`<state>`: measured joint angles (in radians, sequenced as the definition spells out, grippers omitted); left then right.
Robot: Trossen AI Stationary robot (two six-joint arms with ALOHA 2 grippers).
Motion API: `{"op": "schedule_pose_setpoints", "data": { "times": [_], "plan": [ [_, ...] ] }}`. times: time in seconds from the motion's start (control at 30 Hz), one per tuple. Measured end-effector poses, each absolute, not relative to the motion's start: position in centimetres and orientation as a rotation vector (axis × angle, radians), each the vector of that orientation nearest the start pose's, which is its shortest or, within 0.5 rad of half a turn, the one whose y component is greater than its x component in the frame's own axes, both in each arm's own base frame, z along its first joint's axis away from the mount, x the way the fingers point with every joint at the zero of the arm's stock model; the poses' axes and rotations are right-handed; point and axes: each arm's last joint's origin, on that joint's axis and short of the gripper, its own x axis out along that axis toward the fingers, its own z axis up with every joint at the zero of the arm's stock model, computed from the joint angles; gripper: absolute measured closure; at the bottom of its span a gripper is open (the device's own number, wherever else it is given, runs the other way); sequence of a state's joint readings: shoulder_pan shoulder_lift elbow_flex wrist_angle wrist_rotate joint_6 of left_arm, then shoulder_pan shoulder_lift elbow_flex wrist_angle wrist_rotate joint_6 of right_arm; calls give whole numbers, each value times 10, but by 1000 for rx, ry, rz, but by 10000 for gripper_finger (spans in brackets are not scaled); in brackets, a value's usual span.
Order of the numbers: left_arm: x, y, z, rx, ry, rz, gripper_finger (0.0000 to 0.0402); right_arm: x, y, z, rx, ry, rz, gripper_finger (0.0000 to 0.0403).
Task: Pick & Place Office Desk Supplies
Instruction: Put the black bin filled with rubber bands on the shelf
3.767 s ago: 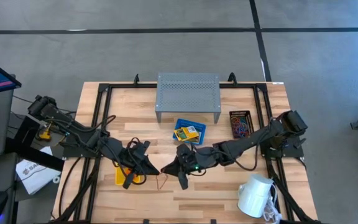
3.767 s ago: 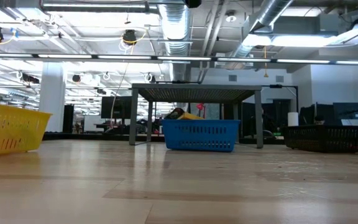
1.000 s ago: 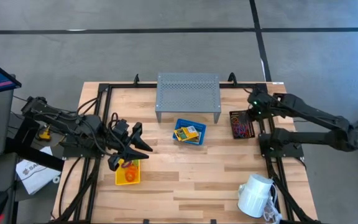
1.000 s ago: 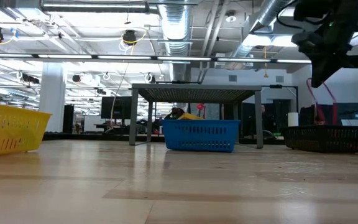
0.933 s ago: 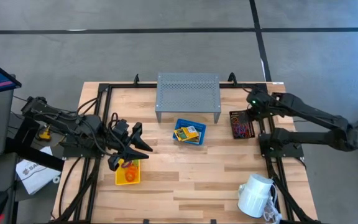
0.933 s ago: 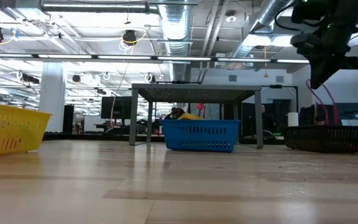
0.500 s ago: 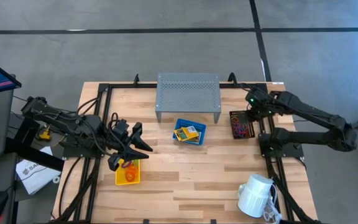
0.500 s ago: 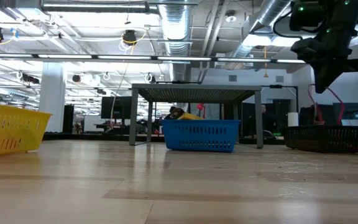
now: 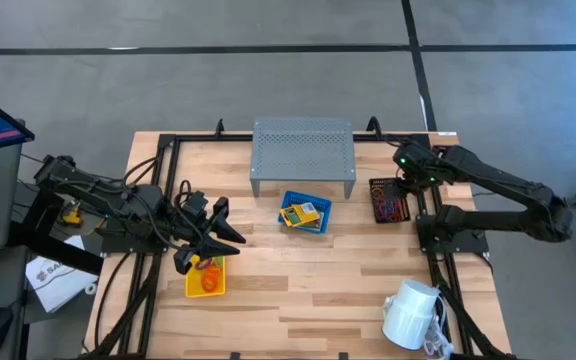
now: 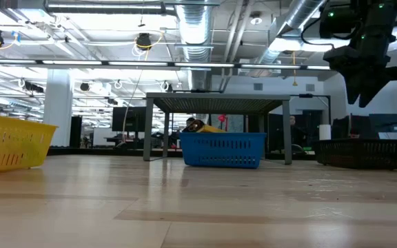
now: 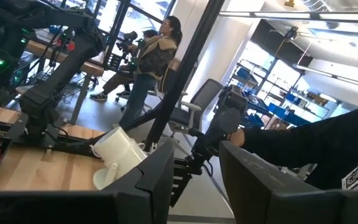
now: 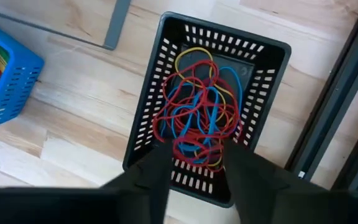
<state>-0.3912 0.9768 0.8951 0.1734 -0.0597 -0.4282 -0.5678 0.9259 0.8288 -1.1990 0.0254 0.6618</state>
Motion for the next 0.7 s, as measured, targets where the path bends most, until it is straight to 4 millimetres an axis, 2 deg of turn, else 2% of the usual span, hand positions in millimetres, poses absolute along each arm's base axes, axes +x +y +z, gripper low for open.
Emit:
{"op": "schedule_pose_setpoints", "data": {
  "times": [0.17, 0.3, 0.47, 0.7],
  "plan": [
    [202, -81, 371, -444, -17, -346, 278, 121, -78, 253, 899, 1105, -924, 216],
    [202, -81, 371, -444, -17, -347, 278, 126, -78, 254, 864, 1081, -877, 204],
    [202, -82, 371, -443, -14, -360, 278, 132, -64, 256, 786, 1110, -714, 215],
    [202, -82, 371, -443, -14, -359, 278, 137, -37, 254, 657, 1238, -562, 252]
  ]
}}
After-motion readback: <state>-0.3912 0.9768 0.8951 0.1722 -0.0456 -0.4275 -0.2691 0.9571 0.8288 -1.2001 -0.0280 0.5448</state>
